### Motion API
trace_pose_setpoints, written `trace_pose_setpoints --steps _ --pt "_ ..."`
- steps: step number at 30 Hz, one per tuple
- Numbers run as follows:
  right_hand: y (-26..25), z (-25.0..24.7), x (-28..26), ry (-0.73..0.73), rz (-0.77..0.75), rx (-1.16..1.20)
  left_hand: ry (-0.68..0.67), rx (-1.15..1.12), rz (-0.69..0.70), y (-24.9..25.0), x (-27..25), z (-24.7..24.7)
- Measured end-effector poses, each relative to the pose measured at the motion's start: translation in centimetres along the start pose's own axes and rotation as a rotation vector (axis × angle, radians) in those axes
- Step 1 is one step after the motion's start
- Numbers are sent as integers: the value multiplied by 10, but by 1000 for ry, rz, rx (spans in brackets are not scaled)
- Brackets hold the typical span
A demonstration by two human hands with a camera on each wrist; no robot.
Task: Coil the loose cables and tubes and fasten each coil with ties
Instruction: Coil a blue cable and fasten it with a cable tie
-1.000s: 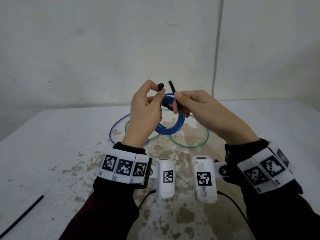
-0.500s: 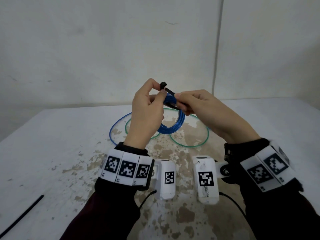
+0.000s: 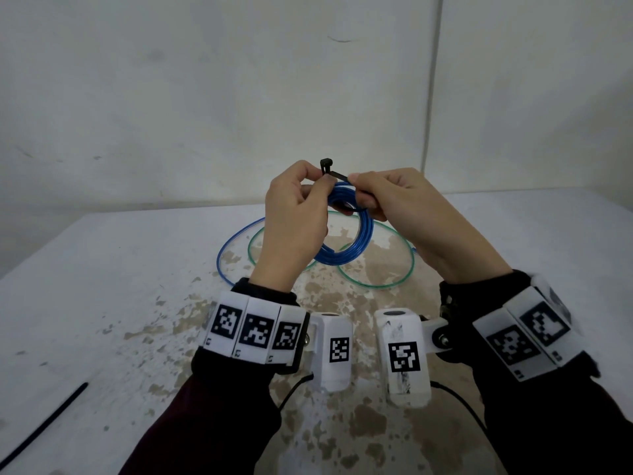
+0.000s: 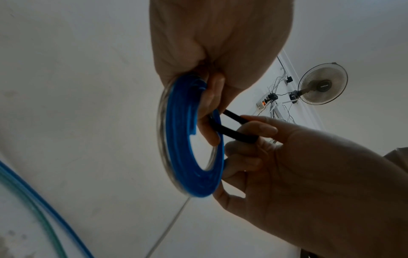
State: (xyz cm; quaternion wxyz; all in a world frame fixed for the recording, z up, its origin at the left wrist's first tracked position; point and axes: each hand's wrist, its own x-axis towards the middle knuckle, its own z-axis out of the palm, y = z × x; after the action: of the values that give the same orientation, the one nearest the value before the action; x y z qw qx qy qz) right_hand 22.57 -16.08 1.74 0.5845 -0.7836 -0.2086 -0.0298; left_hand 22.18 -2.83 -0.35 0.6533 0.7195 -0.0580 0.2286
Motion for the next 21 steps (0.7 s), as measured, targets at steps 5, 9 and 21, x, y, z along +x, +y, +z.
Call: trace_pose_setpoints --steps 5,9,21 --pt "-3 0 -2 13 -4 2 -7 21 3 1 -2 1" --pt "-2 0 -1 6 -8 -13 -11 45 3 0 -2 0" --pt "0 0 0 15 13 -7 -21 107 39 5 -6 2"
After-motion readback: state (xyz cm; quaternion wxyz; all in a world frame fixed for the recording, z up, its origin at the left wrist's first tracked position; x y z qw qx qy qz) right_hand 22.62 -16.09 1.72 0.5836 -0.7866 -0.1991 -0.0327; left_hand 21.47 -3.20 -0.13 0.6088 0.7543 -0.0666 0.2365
